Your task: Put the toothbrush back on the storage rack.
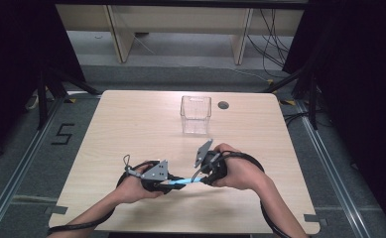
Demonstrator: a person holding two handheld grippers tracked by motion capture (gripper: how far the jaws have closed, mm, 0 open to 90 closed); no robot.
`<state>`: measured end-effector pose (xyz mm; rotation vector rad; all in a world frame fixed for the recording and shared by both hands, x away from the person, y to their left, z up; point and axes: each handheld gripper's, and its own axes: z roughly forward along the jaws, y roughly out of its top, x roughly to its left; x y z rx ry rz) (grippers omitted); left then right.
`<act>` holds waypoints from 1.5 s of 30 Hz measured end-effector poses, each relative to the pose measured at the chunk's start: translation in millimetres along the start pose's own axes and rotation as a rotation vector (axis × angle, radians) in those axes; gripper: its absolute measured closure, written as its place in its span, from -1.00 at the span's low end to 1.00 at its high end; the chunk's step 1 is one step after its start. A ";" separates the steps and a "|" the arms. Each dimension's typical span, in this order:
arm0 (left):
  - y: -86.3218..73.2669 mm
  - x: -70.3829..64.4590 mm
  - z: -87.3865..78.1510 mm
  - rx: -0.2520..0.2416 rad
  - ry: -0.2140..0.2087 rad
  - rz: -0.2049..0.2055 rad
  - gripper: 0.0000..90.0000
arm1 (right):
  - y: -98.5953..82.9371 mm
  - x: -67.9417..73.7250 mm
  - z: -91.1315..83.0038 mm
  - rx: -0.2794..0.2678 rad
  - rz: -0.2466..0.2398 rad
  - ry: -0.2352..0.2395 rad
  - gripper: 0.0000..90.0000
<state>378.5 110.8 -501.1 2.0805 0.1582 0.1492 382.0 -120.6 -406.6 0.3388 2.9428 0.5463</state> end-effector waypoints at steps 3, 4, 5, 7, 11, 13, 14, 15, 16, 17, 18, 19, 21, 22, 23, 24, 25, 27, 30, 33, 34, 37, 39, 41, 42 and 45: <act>-4.8 1.5 -2.7 -0.040 0.036 -0.036 0.73 | -21.4 1.5 -6.8 -0.171 0.067 -0.091 0.21; -5.9 1.8 -4.3 -0.045 0.054 -0.039 0.73 | -21.4 1.5 -6.8 -0.171 0.067 -0.091 0.21; -7.1 0.9 -5.2 -0.053 0.070 -0.051 0.73 | -27.1 3.1 -6.8 -0.212 0.091 -0.106 0.18; -10.1 0.6 -7.7 -0.078 0.110 -0.070 0.73 | -42.1 11.0 -3.7 -0.305 0.170 -0.124 0.15; -11.7 1.7 -10.9 -0.131 0.174 -0.103 0.73 | -56.3 20.6 5.9 -0.417 0.243 -0.133 0.12; -11.3 2.2 -13.1 -0.156 0.203 -0.110 0.73 | -61.0 26.3 14.0 -0.449 0.278 -0.134 0.11; -11.3 2.2 -13.1 -0.156 0.203 -0.110 0.73 | -61.0 26.3 14.0 -0.449 0.278 -0.134 0.11; -11.3 3.0 -13.5 -0.176 0.208 -0.114 0.73 | -64.5 29.1 20.6 -0.475 0.306 -0.144 0.11; -10.6 2.9 -14.6 -0.183 0.222 -0.123 0.73 | -64.5 29.1 20.6 -0.475 0.306 -0.144 0.11; -10.5 3.5 -14.5 -0.206 0.224 -0.126 0.73 | -65.8 29.6 23.6 -0.494 0.329 -0.144 0.11; -10.0 3.8 -15.6 -0.230 0.239 -0.135 0.73 | -67.5 28.8 28.3 -0.550 0.367 -0.144 0.11; -10.0 3.8 -15.6 -0.230 0.239 -0.135 0.73 | -67.5 28.8 28.3 -0.550 0.367 -0.144 0.11; -9.3 3.3 -17.1 -0.255 0.257 -0.147 0.73 | -67.4 27.4 34.2 -0.650 0.453 -0.146 0.11; -9.1 3.4 -17.4 -0.261 0.260 -0.150 0.73 | -66.9 27.7 34.2 -0.659 0.487 -0.136 0.10; -8.6 3.4 -18.4 -0.255 0.265 -0.151 0.73 | -66.7 24.6 35.1 -0.676 0.476 -0.148 0.09; -8.6 3.4 -18.4 -0.255 0.265 -0.151 0.73 | -66.7 24.6 35.1 -0.676 0.476 -0.148 0.09; -8.3 3.4 -18.7 -0.262 0.268 -0.153 0.73 | -63.9 23.4 37.1 -0.709 0.500 -0.159 0.09; -8.1 4.1 -19.7 -0.268 0.270 -0.152 0.73 | -61.4 20.9 38.2 -0.721 0.498 -0.154 0.09; -8.1 3.9 -20.0 -0.263 0.269 -0.153 0.73 | -57.7 19.7 39.3 -0.733 0.526 -0.118 0.09; -8.2 4.0 -17.7 -0.283 0.259 -0.149 0.73 | -54.1 19.3 39.3 -0.738 0.554 -0.107 0.09; -8.1 4.0 -17.6 -0.282 0.259 -0.149 0.73 | -53.5 18.2 38.7 -0.733 0.541 -0.124 0.09; -7.8 3.4 -18.7 -0.265 0.267 -0.152 0.73 | -50.5 16.2 39.8 -0.750 0.555 -0.111 0.10; -8.0 3.9 -18.2 -0.275 0.264 -0.150 0.73 | -48.6 15.7 39.7 -0.754 0.576 -0.098 0.10; -8.1 4.1 -17.9 -0.280 0.259 -0.151 0.73 | -46.7 13.9 38.9 -0.758 0.588 -0.102 0.10; -8.0 4.2 -17.8 -0.281 0.259 -0.151 0.73 | -46.7 13.9 38.9 -0.758 0.588 -0.102 0.10; -7.8 3.8 -18.5 -0.265 0.265 -0.152 0.73 | -44.2 12.2 38.6 -0.761 0.594 -0.098 0.10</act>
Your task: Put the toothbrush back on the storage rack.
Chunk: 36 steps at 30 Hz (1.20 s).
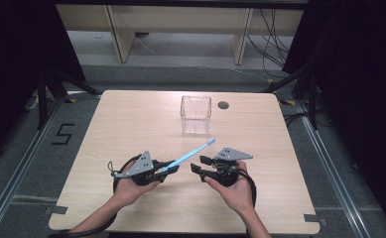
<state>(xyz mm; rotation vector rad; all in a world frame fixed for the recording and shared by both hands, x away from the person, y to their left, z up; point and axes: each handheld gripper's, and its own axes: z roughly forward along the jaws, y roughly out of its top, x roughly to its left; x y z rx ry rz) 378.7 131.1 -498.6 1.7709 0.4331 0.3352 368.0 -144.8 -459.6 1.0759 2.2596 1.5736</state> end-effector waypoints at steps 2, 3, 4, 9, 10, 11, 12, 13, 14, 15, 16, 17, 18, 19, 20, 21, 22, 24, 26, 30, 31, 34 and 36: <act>-0.1 -0.1 0.0 0.001 0.001 0.000 0.73 | 1.4 -0.1 2.3 -0.012 0.009 0.021 0.10; -0.2 -0.4 -0.1 0.000 0.002 -0.003 0.73 | 3.1 -0.1 2.1 -0.013 0.031 0.029 0.10; -0.2 -0.4 -0.1 0.000 0.002 -0.003 0.73 | 3.8 0.4 2.8 -0.016 0.049 0.034 0.10; -0.5 -1.0 0.7 0.002 0.001 -0.003 0.73 | 6.6 -2.3 7.1 -0.035 0.046 0.035 0.09; -0.8 -1.3 1.1 0.001 0.000 -0.004 0.73 | 6.8 -1.9 7.7 -0.027 0.059 0.032 0.09; -1.0 -1.6 1.4 0.001 -0.001 -0.004 0.73 | 6.8 -1.9 7.7 -0.027 0.059 0.032 0.09; -1.3 -2.1 1.5 0.001 0.000 -0.007 0.73 | 7.2 -2.3 9.1 -0.032 0.066 0.028 0.09; -2.1 -1.9 3.4 -0.016 -0.013 -0.011 0.73 | 8.0 -1.5 9.2 -0.025 0.082 0.036 0.09; -1.5 -2.3 2.2 0.003 -0.005 -0.006 0.73 | 9.1 -3.1 9.9 -0.032 0.051 0.023 0.09; -1.6 -2.2 2.5 0.004 -0.006 -0.004 0.73 | 9.3 -1.7 10.9 -0.025 0.083 0.040 0.09; -1.6 -2.2 2.7 0.004 -0.006 -0.003 0.73 | 10.0 -3.3 12.3 -0.035 0.061 0.041 0.09; -1.5 -2.3 2.8 0.003 -0.007 -0.005 0.73 | 10.5 -4.0 14.5 -0.035 0.059 0.035 0.09; -1.4 -2.5 2.9 0.000 -0.006 -0.007 0.73 | 10.8 -3.5 14.9 -0.034 0.070 0.037 0.09; -1.2 -2.7 2.8 -0.002 -0.006 -0.008 0.73 | 11.5 -2.8 15.2 -0.035 0.084 0.042 0.09; -1.0 -2.9 2.9 -0.005 -0.005 -0.012 0.73 | 11.9 -0.6 15.2 -0.032 0.112 0.045 0.09; -1.1 -2.8 3.3 -0.011 -0.006 -0.012 0.73 | 12.3 -3.7 16.7 -0.046 0.069 0.027 0.09; -1.5 -2.6 4.2 -0.023 -0.012 -0.014 0.73 | 12.8 -2.7 17.6 -0.037 0.100 0.046 0.09; -1.5 -2.8 4.2 -0.022 -0.009 -0.015 0.73 | 13.4 -1.3 18.8 -0.047 0.121 0.030 0.09; -1.2 -2.6 3.1 -0.007 0.002 -0.018 0.73 | 14.7 -3.7 20.3 -0.054 0.111 0.045 0.09; -1.5 -2.6 3.6 -0.005 0.002 -0.016 0.73 | 16.1 -4.2 21.7 -0.079 0.144 0.056 0.12; -1.5 -3.1 3.9 -0.006 0.001 -0.016 0.73 | 16.3 -5.0 22.4 -0.079 0.155 0.047 0.12; -1.1 -4.4 4.9 -0.008 -0.001 -0.016 0.73 | 19.0 -4.7 23.3 -0.104 0.169 0.053 0.20; -1.2 -4.7 5.1 -0.005 -0.001 -0.016 0.73 | 19.9 -4.7 22.7 -0.110 0.184 0.057 0.30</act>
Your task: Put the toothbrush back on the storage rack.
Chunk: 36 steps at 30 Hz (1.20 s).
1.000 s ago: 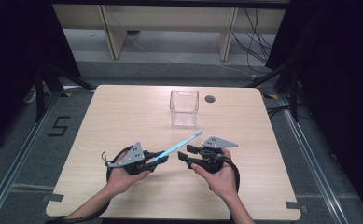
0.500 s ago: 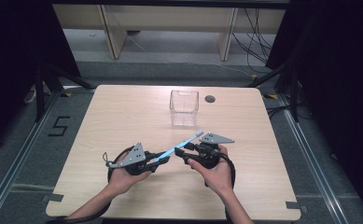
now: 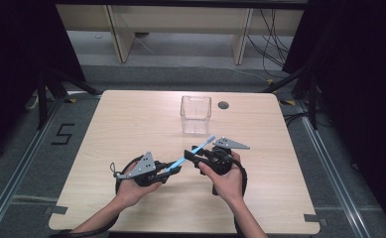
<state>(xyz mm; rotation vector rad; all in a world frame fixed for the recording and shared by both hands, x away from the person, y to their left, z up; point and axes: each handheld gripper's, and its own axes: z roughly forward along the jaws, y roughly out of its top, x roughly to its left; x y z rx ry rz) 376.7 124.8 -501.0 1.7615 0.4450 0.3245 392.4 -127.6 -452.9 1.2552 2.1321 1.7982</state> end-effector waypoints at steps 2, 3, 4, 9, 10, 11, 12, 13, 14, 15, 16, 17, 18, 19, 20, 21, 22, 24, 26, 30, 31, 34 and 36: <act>-0.7 -0.8 1.2 0.008 -0.006 0.007 0.73 | 0.4 -2.1 0.3 -0.017 -0.030 -0.005 0.37; -0.8 -1.0 1.5 0.024 -0.009 0.015 0.72 | 0.5 -1.3 -0.2 0.001 0.001 0.012 0.44; -2.2 -1.9 3.7 0.014 -0.018 0.016 0.72 | 0.5 -0.1 -0.2 0.007 0.034 0.033 0.51; -4.1 -5.5 8.7 0.071 -0.052 0.031 0.48 | 2.4 1.9 -1.1 0.008 0.013 0.079 0.86; -3.9 -6.0 8.0 0.075 -0.049 0.035 0.44 | 2.4 2.2 -1.2 0.015 0.002 0.071 0.86; -2.9 -6.1 6.4 0.088 -0.045 0.042 0.40 | 2.0 2.5 -1.9 0.025 -0.004 0.059 0.86; -2.8 -6.4 5.8 0.078 -0.050 0.035 0.36 | 2.6 1.9 -2.1 0.024 -0.040 0.047 0.86; -1.6 -6.2 4.0 0.085 -0.047 0.039 0.34 | 3.0 2.9 -3.7 0.031 -0.034 0.044 0.86; -0.5 -6.1 2.3 0.081 -0.049 0.036 0.32 | 4.0 2.6 -4.8 0.027 -0.053 0.040 0.86; 0.7 -6.0 0.0 0.080 -0.046 0.036 0.29 | 5.0 2.2 -6.0 0.024 -0.068 0.030 0.86; 1.8 -5.5 -2.3 0.072 -0.044 0.039 0.28 | 6.5 1.7 -7.8 0.020 -0.081 0.021 0.86; 2.6 -5.3 -4.6 0.080 -0.038 0.038 0.26 | 8.4 1.1 -9.7 0.025 -0.087 0.001 0.86; 2.9 -5.0 -6.6 0.073 -0.035 0.038 0.24 | 9.4 -0.1 -10.5 0.011 -0.105 0.004 0.86; 3.1 -3.9 -11.6 0.075 -0.023 0.038 0.20 | 12.3 -0.9 -14.4 0.002 -0.112 -0.017 0.86; 3.1 -3.9 -11.6 0.075 -0.023 0.038 0.18 | 12.9 -1.3 -16.1 0.002 -0.106 -0.030 0.86; 3.1 -3.0 -14.7 0.080 -0.012 0.040 0.17 | 14.4 -3.2 -17.4 0.002 -0.130 -0.034 0.86; 2.6 -1.9 -17.7 0.082 -0.003 0.036 0.17 | 14.4 -3.2 -17.4 0.002 -0.130 -0.034 0.86; 0.6 1.3 -24.0 0.074 0.024 0.018 0.14 | 16.3 -4.5 -20.3 -0.008 -0.148 -0.050 0.86; -0.8 4.6 -29.1 0.080 0.043 0.000 0.11 | 17.2 -6.0 -22.5 -0.001 -0.156 -0.088 0.86; -3.9 12.3 -39.7 0.081 0.086 -0.037 0.03 | 18.5 -8.8 -25.1 -0.009 -0.161 -0.093 0.86; -5.4 14.8 -41.5 0.069 0.086 -0.049 -0.04 | 20.4 -11.0 -26.6 0.000 -0.190 -0.105 0.86; -8.1 20.9 -50.4 0.061 0.121 -0.090 -0.08 | 21.3 -12.0 -27.9 -0.019 -0.195 -0.110 0.86; -9.6 24.3 -56.2 0.051 0.145 -0.103 -0.13 | 23.1 -12.1 -29.6 -0.015 -0.210 -0.113 0.86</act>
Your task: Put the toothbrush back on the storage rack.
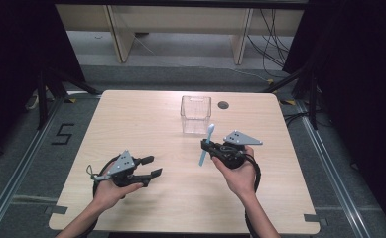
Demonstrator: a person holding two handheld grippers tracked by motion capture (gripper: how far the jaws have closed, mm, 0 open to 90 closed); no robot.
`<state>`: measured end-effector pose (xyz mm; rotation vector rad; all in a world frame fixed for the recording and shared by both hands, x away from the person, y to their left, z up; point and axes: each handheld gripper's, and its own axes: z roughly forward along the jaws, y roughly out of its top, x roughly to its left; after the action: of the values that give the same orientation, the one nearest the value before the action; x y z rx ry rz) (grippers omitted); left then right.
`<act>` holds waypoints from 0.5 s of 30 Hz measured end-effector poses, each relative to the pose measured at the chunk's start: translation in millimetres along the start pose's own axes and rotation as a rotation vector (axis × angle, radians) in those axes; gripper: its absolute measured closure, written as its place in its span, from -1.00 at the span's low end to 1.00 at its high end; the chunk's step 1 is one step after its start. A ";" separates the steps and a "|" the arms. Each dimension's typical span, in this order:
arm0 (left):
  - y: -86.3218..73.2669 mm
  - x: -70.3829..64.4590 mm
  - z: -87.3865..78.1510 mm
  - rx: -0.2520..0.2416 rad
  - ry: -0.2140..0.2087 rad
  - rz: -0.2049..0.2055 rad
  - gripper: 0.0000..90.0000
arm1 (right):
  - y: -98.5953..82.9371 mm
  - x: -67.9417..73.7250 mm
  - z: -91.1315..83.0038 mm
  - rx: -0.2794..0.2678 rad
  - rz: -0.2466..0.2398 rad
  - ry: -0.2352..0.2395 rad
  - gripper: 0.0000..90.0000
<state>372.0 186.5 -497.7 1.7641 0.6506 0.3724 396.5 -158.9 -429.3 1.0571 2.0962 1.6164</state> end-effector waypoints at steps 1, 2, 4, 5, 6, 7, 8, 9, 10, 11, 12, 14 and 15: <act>-0.7 1.7 -3.0 -0.001 0.013 -0.007 -0.13 | 1.2 -1.9 -1.3 -0.015 -0.037 -0.029 0.86; -2.2 3.6 -4.8 -0.015 0.019 -0.014 -0.15 | 1.7 -1.1 -1.6 -0.008 -0.015 -0.012 0.86; -5.2 7.1 -11.0 -0.010 0.046 -0.029 -0.19 | 3.2 -1.8 -3.5 -0.012 -0.018 -0.019 0.86; -6.7 8.1 -12.4 -0.017 0.054 -0.038 -0.21 | 3.9 -2.8 -4.2 -0.016 -0.028 -0.026 0.86; -8.8 10.1 -13.7 -0.030 0.058 -0.043 -0.22 | 4.1 -3.5 -4.5 -0.021 -0.031 -0.025 0.86; -10.7 11.6 -15.7 -0.033 0.068 -0.051 -0.23 | 4.4 -3.4 -5.1 -0.014 -0.021 -0.022 0.86; -12.1 12.9 -18.5 -0.024 0.080 -0.060 -0.23 | 4.6 -4.2 -5.5 -0.022 -0.034 -0.033 0.86; -14.0 14.8 -20.1 -0.029 0.082 -0.073 -0.22 | 5.2 -5.7 -6.6 -0.017 -0.035 -0.036 0.86; -15.5 16.5 -21.9 -0.027 0.088 -0.084 -0.22 | 5.2 -5.7 -6.6 -0.017 -0.035 -0.036 0.86; -17.2 18.4 -22.3 -0.045 0.084 -0.094 -0.22 | 5.8 -7.7 -7.1 -0.027 -0.060 -0.052 0.86; -17.7 19.1 -24.6 -0.034 0.099 -0.096 -0.22 | 6.3 -7.5 -7.1 -0.018 -0.047 -0.040 0.86; -19.0 21.2 -27.2 -0.035 0.116 -0.095 -0.22 | 8.1 -7.9 -9.2 -0.027 -0.046 -0.059 0.86; -20.0 22.5 -27.3 -0.045 0.120 -0.095 -0.22 | 8.1 -7.9 -9.2 -0.027 -0.046 -0.059 0.86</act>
<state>369.9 225.0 -510.7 1.6706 0.8022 0.4268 399.2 -170.2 -420.4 1.0282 2.0404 1.5682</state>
